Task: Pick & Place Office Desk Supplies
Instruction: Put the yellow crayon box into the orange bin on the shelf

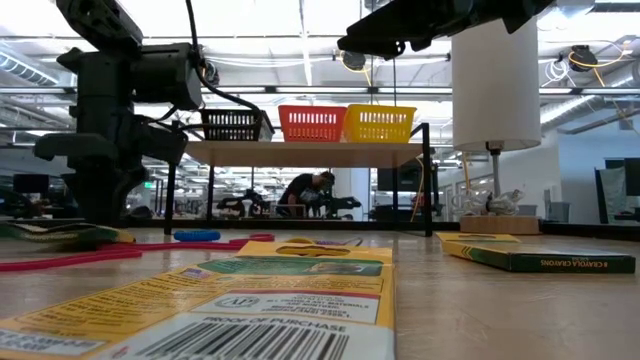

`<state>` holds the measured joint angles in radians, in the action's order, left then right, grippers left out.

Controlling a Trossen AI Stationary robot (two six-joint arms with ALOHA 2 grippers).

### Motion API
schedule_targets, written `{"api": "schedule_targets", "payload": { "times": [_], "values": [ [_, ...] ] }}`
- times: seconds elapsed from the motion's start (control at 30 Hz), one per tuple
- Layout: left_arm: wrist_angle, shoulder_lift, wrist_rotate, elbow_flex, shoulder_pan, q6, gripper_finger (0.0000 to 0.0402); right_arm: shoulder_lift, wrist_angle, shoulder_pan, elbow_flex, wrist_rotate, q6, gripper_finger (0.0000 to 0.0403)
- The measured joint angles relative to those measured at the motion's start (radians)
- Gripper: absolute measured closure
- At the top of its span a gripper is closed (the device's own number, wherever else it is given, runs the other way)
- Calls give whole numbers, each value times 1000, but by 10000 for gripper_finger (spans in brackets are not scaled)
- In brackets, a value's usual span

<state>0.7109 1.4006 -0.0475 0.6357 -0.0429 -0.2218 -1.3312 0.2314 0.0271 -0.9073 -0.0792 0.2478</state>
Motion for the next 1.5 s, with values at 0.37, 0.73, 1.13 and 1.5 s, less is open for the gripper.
{"api": "schedule_targets", "payload": {
  "times": [0.37, 0.73, 1.13, 1.5],
  "values": [
    [12, 1, 74, 30, -2, 5, 401, 0, 3, 0, 0, 0, 0, 193],
    [135, 0, 141, 205, 12, 38, 401, 0, 3, 0, 0, 0, 0, 193],
    [266, 0, -3, 227, -34, 63, 377, 0, 2, 0, 0, 0, 1, 193],
    [304, 0, -251, 227, -201, 129, 265, 0, 2, 0, 0, 0, 3, 193]
  ]
}}
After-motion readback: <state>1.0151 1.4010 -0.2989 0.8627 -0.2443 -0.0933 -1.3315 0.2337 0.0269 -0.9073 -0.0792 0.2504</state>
